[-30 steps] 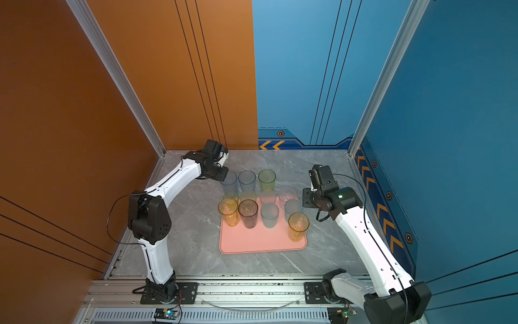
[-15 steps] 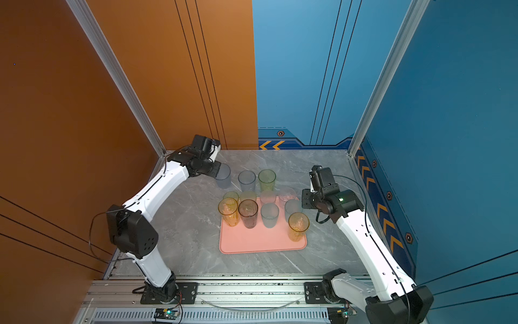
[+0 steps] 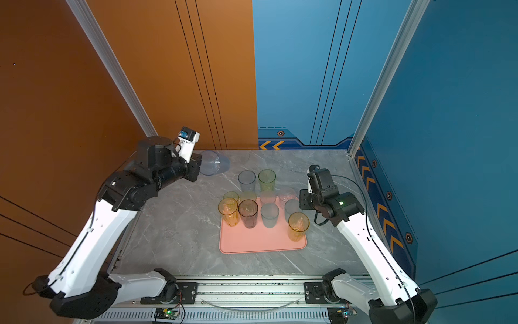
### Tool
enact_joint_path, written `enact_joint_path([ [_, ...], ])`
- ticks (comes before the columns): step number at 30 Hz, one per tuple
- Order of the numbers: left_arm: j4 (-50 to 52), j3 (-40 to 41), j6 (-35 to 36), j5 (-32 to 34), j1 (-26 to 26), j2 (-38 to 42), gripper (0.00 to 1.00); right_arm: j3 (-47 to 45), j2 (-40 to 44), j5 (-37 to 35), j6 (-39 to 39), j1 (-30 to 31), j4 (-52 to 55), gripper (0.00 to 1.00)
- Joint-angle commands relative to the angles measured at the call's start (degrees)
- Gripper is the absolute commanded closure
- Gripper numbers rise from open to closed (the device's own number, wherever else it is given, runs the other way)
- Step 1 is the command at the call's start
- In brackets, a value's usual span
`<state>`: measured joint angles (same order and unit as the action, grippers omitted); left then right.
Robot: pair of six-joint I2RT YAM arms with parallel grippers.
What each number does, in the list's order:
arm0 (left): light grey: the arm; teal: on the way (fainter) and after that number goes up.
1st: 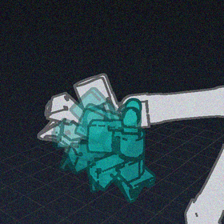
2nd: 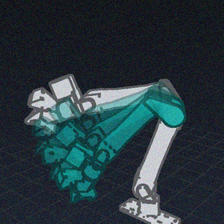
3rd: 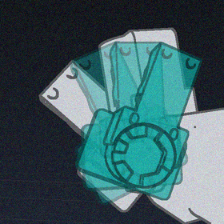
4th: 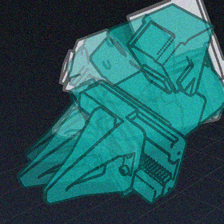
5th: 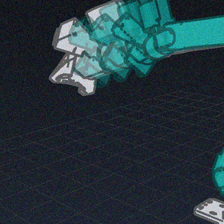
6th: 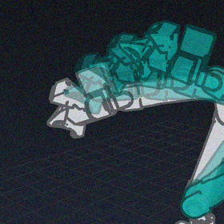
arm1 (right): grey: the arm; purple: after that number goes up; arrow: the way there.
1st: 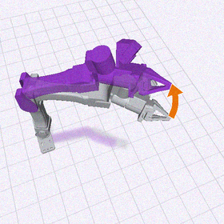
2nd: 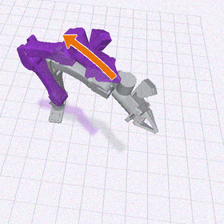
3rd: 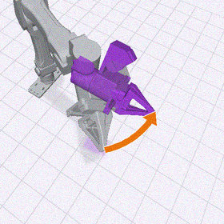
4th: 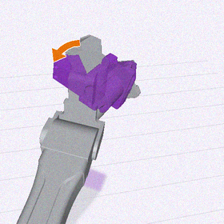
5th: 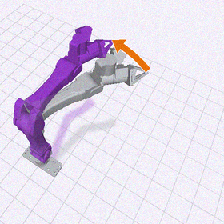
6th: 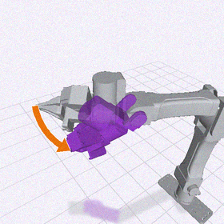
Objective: Place the glasses into the tray
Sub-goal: Place the glass on the tray.
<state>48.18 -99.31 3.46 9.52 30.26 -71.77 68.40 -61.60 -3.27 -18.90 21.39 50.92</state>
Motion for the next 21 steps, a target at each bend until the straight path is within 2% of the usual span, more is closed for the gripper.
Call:
enact_joint_path([
  [1, 4.99, -1.41, 0.75, -4.45, 3.55, -0.58, 1.0, 1.55, 2.55, -2.01, -1.57, -1.27, -1.88, 0.6],
  [5, 7.2, -2.32, 1.38, -10.65, 9.81, -1.15, 1.0, 1.65, 2.91, -1.65, -2.58, -4.71, -4.08, 0.61],
  [9, 10.03, -5.08, 2.58, -11.23, 17.39, -3.78, 1.0, 2.34, 1.99, 1.79, -3.58, -8.29, -6.75, 0.61],
  [13, 13.87, -8.09, 3.65, -11.44, 24.03, -8.05, 1.0, 2.7, 1.45, 3.37, -4.26, -9.28, -8.63, 0.61],
  [21, 19.79, -12.15, 5.38, -12.22, 30.87, -18.01, 1.0, 1.85, 0.89, 6.13, -5.27, -9.45, -10.22, 0.61],
])
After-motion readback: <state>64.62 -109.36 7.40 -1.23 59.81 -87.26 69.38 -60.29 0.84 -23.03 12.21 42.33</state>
